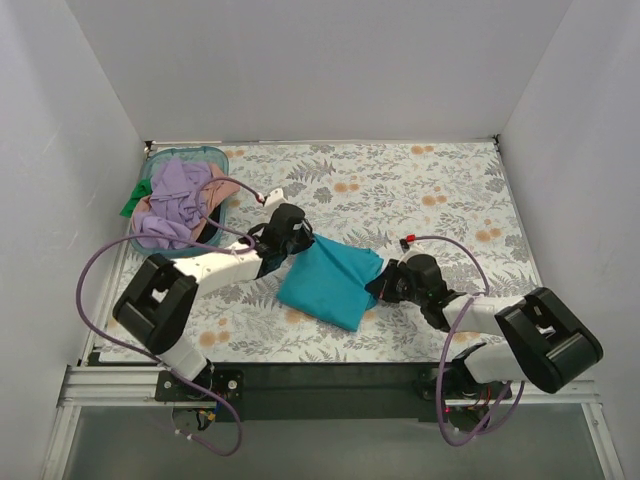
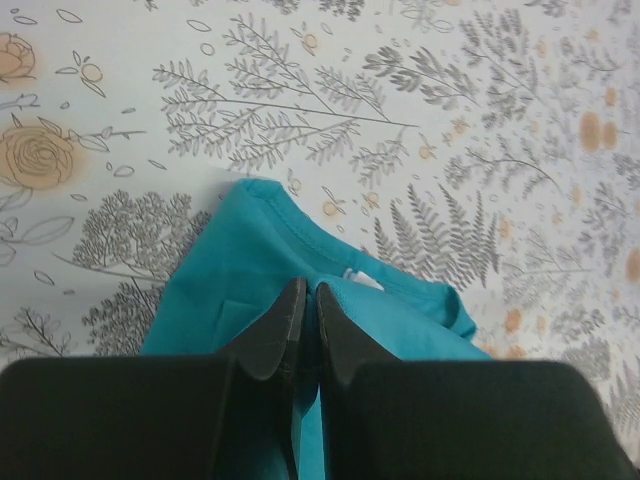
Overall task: Fold and stack the t-shirts
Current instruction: Fold the tshirt
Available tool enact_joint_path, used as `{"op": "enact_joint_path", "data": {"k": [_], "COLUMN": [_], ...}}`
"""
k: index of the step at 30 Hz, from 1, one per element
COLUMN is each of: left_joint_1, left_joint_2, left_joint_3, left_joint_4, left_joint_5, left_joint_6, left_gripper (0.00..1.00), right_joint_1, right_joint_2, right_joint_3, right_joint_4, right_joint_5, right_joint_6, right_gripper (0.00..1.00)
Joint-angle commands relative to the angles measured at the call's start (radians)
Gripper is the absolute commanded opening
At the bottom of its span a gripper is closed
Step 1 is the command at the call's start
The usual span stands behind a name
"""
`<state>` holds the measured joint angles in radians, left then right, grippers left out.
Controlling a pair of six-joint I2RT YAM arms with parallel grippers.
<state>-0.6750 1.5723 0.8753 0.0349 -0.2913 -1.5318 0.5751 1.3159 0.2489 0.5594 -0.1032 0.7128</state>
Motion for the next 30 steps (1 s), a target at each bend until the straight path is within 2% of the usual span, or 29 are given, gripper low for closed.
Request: {"op": "enact_joint_path", "data": {"k": [1, 3, 5, 8, 11, 12, 13, 15, 16, 18, 19, 21, 23, 24, 29, 30], "left_joint_1": [0.041, 0.046, 0.052, 0.055, 0.055, 0.055, 0.057, 0.057, 0.057, 0.057, 0.057, 0.057, 0.057, 0.057, 0.057, 0.055], "left_joint_2": [0.080, 0.155, 0.224, 0.268, 0.276, 0.267, 0.261, 0.236, 0.203, 0.164, 0.120, 0.075, 0.004, -0.023, -0.193, -0.255], "left_joint_3": [0.073, 0.103, 0.138, 0.168, 0.172, 0.175, 0.180, 0.191, 0.195, 0.212, 0.235, 0.258, 0.275, 0.274, 0.154, 0.127], "left_joint_4": [0.028, 0.036, 0.028, 0.025, 0.013, 0.001, -0.013, -0.056, -0.064, -0.104, -0.124, -0.180, -0.257, -0.283, -0.444, -0.475], "left_joint_5": [-0.039, -0.049, -0.045, -0.008, -0.015, -0.028, -0.048, -0.061, -0.081, -0.104, -0.130, -0.158, -0.192, -0.200, -0.184, -0.171], "left_joint_6": [0.042, 0.064, 0.067, 0.084, 0.087, 0.087, 0.091, 0.102, 0.116, 0.133, 0.136, 0.148, 0.128, 0.113, 0.015, -0.051], "left_gripper": [0.00, 0.11, 0.15, 0.26, 0.55, 0.69, 0.80, 0.88, 0.89, 0.90, 0.91, 0.91, 0.92, 0.92, 0.93, 0.93], "right_joint_1": [-0.020, -0.026, -0.027, -0.030, -0.035, -0.037, -0.037, -0.043, -0.040, -0.041, -0.041, -0.041, -0.040, -0.040, -0.008, 0.002], "right_joint_2": [0.068, 0.092, 0.117, 0.137, 0.135, 0.131, 0.112, 0.083, 0.042, -0.007, -0.061, -0.119, -0.203, -0.227, -0.300, -0.297], "right_joint_3": [-0.022, -0.019, -0.014, -0.011, -0.011, -0.011, -0.010, -0.004, 0.004, 0.047, 0.067, 0.128, 0.182, 0.197, 0.243, 0.250], "right_joint_4": [0.088, 0.099, 0.100, 0.100, 0.099, 0.097, 0.096, 0.073, 0.054, -0.048, -0.096, -0.238, -0.321, -0.405, -0.558, -0.593], "right_joint_5": [-0.015, -0.021, -0.023, -0.021, -0.024, -0.027, -0.036, -0.055, -0.062, -0.064, -0.046, -0.021, 0.014, 0.025, 0.069, 0.079], "right_joint_6": [-0.003, -0.003, -0.003, 0.002, 0.008, 0.007, 0.007, 0.004, 0.001, -0.021, -0.032, -0.065, -0.090, -0.093, -0.090, -0.082], "right_gripper": [0.01, 0.01, 0.01, 0.01, 0.01, 0.01, 0.06, 0.17, 0.32, 0.40, 0.51, 0.63, 0.81, 0.98, 0.98, 0.98]}}
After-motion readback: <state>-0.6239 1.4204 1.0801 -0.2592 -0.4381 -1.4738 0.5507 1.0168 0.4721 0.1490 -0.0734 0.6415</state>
